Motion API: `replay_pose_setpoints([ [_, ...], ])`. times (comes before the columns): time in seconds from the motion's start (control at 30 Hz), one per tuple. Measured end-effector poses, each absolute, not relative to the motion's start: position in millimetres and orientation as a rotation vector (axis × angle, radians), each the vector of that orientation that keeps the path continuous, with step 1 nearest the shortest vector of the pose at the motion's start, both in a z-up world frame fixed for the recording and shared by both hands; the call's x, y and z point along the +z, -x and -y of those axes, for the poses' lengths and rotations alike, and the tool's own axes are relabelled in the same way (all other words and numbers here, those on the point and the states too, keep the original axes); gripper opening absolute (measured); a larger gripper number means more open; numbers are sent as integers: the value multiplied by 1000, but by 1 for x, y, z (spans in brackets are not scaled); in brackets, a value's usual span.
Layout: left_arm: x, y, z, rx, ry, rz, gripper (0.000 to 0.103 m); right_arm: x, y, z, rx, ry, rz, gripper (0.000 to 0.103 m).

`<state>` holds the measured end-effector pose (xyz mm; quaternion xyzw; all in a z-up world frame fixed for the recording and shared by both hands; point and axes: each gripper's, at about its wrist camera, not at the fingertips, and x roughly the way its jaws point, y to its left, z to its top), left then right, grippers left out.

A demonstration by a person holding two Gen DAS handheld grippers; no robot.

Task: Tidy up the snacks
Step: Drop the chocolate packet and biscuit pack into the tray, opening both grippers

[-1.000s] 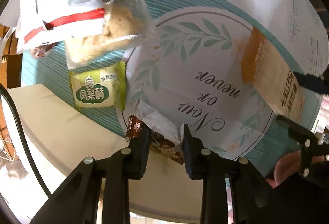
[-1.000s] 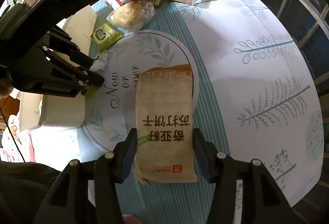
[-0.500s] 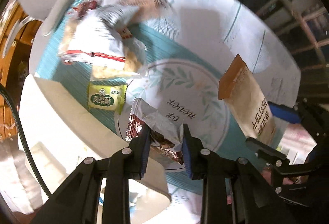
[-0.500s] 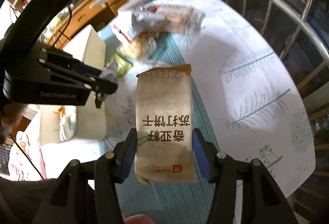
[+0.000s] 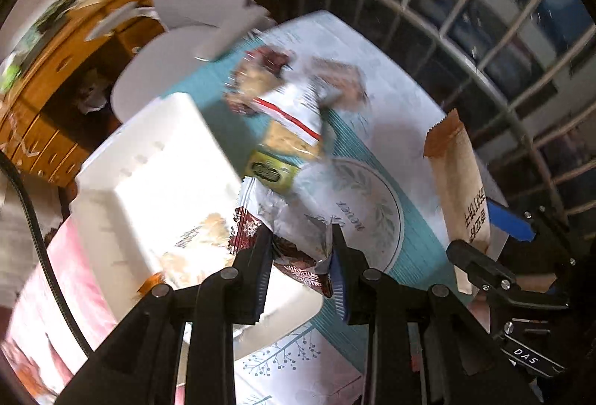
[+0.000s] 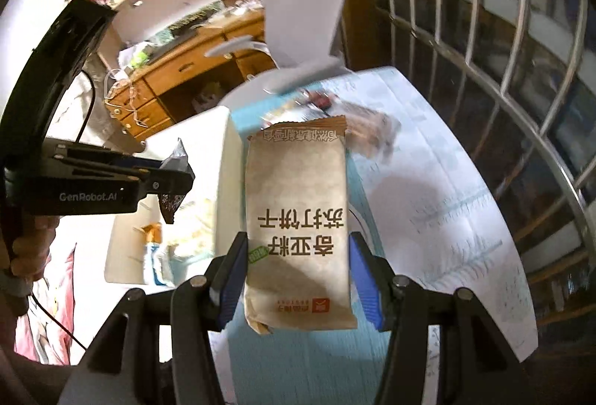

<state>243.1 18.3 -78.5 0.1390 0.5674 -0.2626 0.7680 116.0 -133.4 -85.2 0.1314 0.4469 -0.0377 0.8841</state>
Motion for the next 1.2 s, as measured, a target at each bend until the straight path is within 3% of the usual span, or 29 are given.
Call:
replay_pose_setpoints([
  [0.33, -56, -225, -120, -461, -132, -1125, 27, -62, -138, 71, 44, -220, -862, 53],
  [0.63, -77, -214, -190, -451, 18, -1083, 28, -66, -160, 23, 154, -267, -880, 53],
  [0.7, -82, -213, -194, -451, 43, -1067, 32, -72, -165, 15, 167, -269, -892, 54],
  [0.87, -93, -212, -203, -439, 94, -1086, 57, -90, -174, 9, 169, -296, -959, 56],
  [0.93, -95, -210, -204, -439, 98, -1093, 60, -92, -175, 9, 169, -308, -974, 56],
  [1.03, -98, -203, -202, -427, 100, -1104, 72, -90, -169, 12, 156, -311, -980, 61],
  [1.2, -115, -185, -191, -455, 122, -1155, 73, -88, -157, 24, 117, -340, -986, 61],
])
